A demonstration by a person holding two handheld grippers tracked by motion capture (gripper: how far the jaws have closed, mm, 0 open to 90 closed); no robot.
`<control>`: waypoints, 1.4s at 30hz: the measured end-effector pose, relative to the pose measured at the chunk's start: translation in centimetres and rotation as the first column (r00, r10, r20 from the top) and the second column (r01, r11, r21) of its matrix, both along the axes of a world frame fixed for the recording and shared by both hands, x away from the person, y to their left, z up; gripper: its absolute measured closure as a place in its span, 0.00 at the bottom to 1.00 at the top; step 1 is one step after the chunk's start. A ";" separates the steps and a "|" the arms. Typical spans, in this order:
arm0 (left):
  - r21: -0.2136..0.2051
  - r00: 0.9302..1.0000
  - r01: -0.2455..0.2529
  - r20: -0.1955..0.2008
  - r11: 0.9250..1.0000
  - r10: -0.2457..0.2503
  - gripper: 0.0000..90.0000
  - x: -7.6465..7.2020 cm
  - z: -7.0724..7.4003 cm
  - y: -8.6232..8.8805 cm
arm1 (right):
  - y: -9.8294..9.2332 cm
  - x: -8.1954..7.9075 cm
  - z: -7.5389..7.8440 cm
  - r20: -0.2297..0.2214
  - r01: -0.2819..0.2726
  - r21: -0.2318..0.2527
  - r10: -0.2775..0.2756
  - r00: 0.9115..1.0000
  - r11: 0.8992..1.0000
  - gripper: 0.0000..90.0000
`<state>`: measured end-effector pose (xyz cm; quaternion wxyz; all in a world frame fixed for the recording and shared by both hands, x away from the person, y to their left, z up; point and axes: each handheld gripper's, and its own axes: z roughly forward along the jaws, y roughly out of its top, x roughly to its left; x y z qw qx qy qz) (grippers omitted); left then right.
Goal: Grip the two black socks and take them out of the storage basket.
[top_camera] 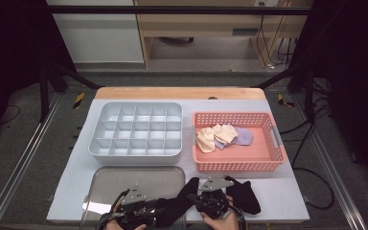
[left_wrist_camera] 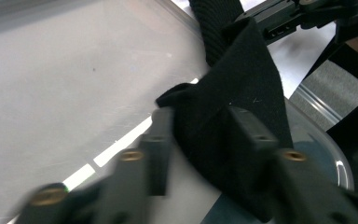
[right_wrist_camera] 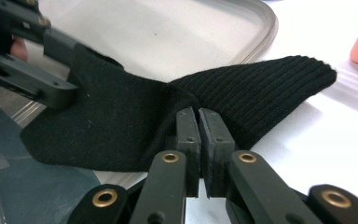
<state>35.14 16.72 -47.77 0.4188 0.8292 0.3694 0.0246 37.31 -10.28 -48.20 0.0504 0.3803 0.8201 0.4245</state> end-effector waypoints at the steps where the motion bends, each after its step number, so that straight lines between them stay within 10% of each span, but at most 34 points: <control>1: 0.001 1.000 0.001 0.001 1.000 -0.001 0.83 0.1 0.1 0.0 | 0.0 0.1 0.0 0.002 -0.001 0.000 0.001 1.000 1.000 0.97; 3: -0.008 1.000 -0.006 0.012 1.000 0.006 0.95 0.3 0.4 0.1 | 0.1 0.1 0.1 0.010 0.002 -0.001 -0.002 1.000 1.000 0.98; 6: 0.011 0.990 -0.033 0.137 0.999 0.032 0.96 0.8 1.9 0.4 | 0.3 0.3 0.7 0.048 0.005 0.023 -0.006 0.999 1.000 0.98; 9: 0.049 0.954 -0.065 0.296 0.997 0.048 0.96 1.1 3.5 0.6 | 0.5 0.4 1.4 0.103 0.020 0.055 -0.026 0.994 0.998 0.98; 11: 0.065 0.943 -0.062 0.332 0.996 0.037 0.96 1.1 3.6 0.8 | 0.7 0.6 1.5 0.127 0.033 0.066 -0.042 0.991 0.997 0.98; 23: 0.078 0.971 0.047 0.232 0.996 -0.064 0.95 -0.6 1.5 -0.1 | -0.2 0.2 1.4 0.073 0.042 0.058 -0.046 0.996 0.997 0.88; 37: 0.063 0.960 0.016 0.277 0.998 -0.033 0.96 0.6 3.1 -0.3 | 1.3 0.9 4.0 0.122 -0.015 0.157 -0.004 0.992 0.988 0.73; 42: 0.067 0.941 -0.020 0.338 0.998 -0.004 0.96 1.4 4.2 0.3 | 1.7 0.9 4.0 0.093 -0.046 0.159 0.032 0.995 0.986 0.80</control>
